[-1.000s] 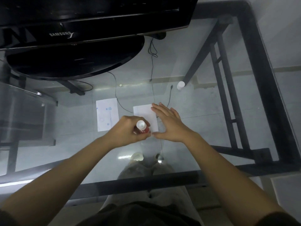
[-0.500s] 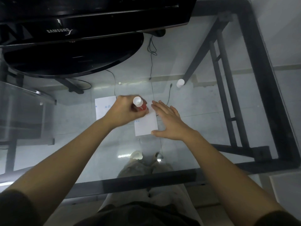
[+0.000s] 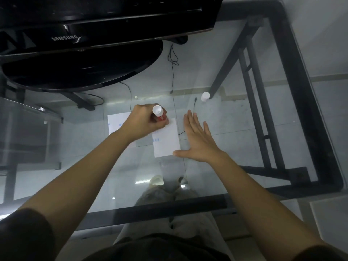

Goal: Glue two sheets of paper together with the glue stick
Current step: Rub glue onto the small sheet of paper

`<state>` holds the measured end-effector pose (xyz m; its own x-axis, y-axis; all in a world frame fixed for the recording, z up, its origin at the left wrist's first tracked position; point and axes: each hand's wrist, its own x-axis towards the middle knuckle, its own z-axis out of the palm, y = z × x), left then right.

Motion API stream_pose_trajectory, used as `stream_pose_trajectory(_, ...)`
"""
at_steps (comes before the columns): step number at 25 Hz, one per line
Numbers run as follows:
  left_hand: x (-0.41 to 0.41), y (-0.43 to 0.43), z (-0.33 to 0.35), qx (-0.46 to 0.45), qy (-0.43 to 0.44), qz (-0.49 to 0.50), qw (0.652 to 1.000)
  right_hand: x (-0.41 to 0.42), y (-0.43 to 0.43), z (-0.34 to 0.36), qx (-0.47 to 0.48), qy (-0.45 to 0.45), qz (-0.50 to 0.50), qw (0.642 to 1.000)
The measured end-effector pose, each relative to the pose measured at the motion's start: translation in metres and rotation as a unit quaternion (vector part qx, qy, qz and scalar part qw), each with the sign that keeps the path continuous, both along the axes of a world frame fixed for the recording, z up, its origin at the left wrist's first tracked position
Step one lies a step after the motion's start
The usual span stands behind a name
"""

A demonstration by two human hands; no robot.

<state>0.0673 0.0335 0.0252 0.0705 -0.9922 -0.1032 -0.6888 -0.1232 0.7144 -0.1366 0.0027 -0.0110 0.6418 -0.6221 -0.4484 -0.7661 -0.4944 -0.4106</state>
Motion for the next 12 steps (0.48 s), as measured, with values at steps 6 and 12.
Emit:
stream_pose_trajectory(6,-0.026,0.039,0.000,0.011,0.038,-0.105,0.994,-0.003,0.000,-0.001,-0.013,0.012,0.007,1.000)
stream_pose_trajectory(12,-0.018,0.014,0.002,0.026,0.002,-0.115,0.993,-0.004,-0.001,0.000,-0.012,0.009,0.009,1.000)
